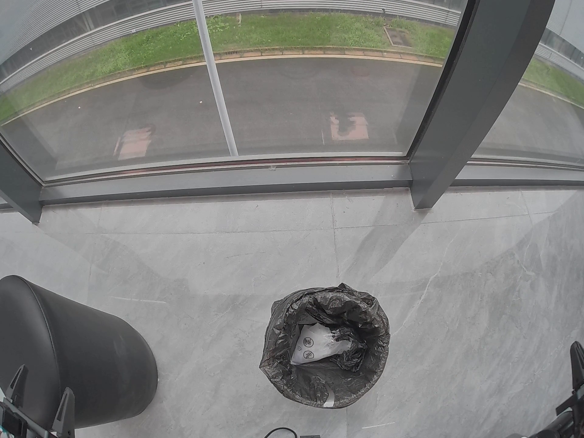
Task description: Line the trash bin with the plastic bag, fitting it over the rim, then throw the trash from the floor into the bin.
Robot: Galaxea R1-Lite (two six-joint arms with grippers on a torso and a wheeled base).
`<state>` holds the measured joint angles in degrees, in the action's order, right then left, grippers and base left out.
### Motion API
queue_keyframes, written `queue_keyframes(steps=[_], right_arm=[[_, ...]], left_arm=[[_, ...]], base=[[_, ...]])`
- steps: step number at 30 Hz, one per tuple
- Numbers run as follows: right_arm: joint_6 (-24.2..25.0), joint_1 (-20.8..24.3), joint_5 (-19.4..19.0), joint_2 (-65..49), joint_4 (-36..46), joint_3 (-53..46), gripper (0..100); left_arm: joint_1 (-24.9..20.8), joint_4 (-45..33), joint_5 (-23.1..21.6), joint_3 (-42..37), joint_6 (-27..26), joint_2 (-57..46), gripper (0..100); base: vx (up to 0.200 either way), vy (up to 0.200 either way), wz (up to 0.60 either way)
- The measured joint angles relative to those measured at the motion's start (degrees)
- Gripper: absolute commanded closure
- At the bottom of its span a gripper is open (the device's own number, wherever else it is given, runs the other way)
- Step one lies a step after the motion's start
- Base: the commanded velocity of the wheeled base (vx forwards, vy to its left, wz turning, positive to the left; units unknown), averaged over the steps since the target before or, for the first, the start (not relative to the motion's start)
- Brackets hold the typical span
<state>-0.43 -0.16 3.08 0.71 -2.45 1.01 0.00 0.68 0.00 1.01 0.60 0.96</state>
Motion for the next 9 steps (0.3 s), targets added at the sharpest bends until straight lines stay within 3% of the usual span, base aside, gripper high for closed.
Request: queue_keyframes(steps=[4,9], right_arm=[[-3.6,0.0,-4.6,0.0,2.1,0.0,100],[-0.3,0.0,-3.6,0.0,2.4,0.0,100]], left_arm=[[0.0,0.0,0.0,0.0,0.0,0.0,0],[0.0,0.0,0.0,0.0,0.0,0.0,0]], base=[[0.0,0.0,0.0],[0.0,0.0,0.0]])
